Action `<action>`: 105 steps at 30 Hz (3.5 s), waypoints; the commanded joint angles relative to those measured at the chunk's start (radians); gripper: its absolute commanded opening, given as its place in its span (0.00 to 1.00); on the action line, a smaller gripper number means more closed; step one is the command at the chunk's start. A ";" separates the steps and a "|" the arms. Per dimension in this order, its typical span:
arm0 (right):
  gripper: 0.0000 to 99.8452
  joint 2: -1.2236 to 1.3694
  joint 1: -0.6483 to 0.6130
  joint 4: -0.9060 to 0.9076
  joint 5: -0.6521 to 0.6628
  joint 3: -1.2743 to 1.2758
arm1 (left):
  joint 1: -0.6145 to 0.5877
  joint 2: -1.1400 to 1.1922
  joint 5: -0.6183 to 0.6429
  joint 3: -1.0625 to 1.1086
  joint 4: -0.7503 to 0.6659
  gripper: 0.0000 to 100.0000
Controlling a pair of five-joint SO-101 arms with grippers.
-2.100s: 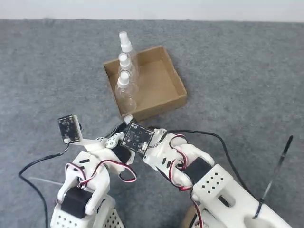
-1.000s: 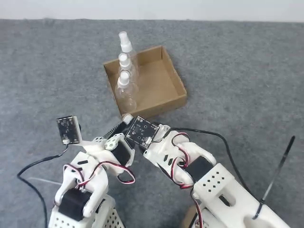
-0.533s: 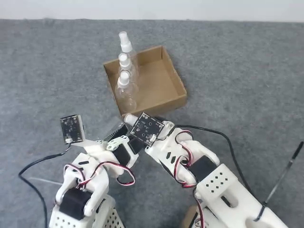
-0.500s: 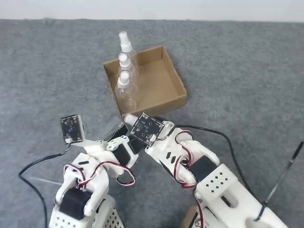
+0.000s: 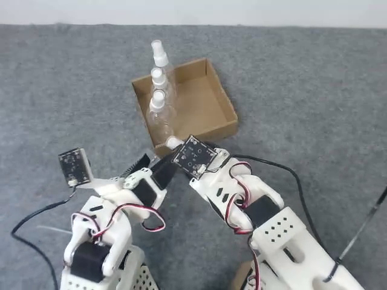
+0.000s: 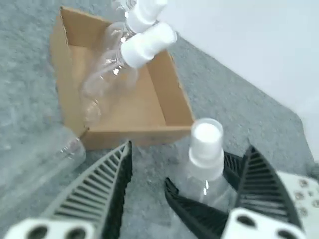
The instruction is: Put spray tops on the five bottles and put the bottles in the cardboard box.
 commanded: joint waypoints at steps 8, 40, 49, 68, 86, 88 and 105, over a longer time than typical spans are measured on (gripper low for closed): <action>0.01 -0.053 0.067 -0.074 -0.170 -0.026 | -0.017 -0.018 0.020 -0.061 0.005 0.32; 0.01 -0.054 0.257 -0.074 -0.632 -0.143 | 0.118 -0.018 0.054 -0.058 0.034 0.32; 0.01 -0.054 0.248 -0.114 -0.701 -0.144 | 0.181 -0.018 0.052 -0.018 0.008 0.32; 0.01 -0.065 0.105 -0.295 -0.697 -0.078 | 0.207 -0.017 0.034 0.076 -0.061 0.32; 0.01 -0.364 0.050 -0.048 -0.695 -0.043 | 0.140 -0.017 0.037 0.076 -0.061 0.32; 0.01 -0.364 0.048 -0.045 -0.695 -0.043 | 0.126 -0.017 0.037 0.076 -0.060 0.32; 0.01 -0.366 0.048 -0.044 -0.695 -0.044 | 0.100 -0.017 0.011 0.131 -0.161 0.32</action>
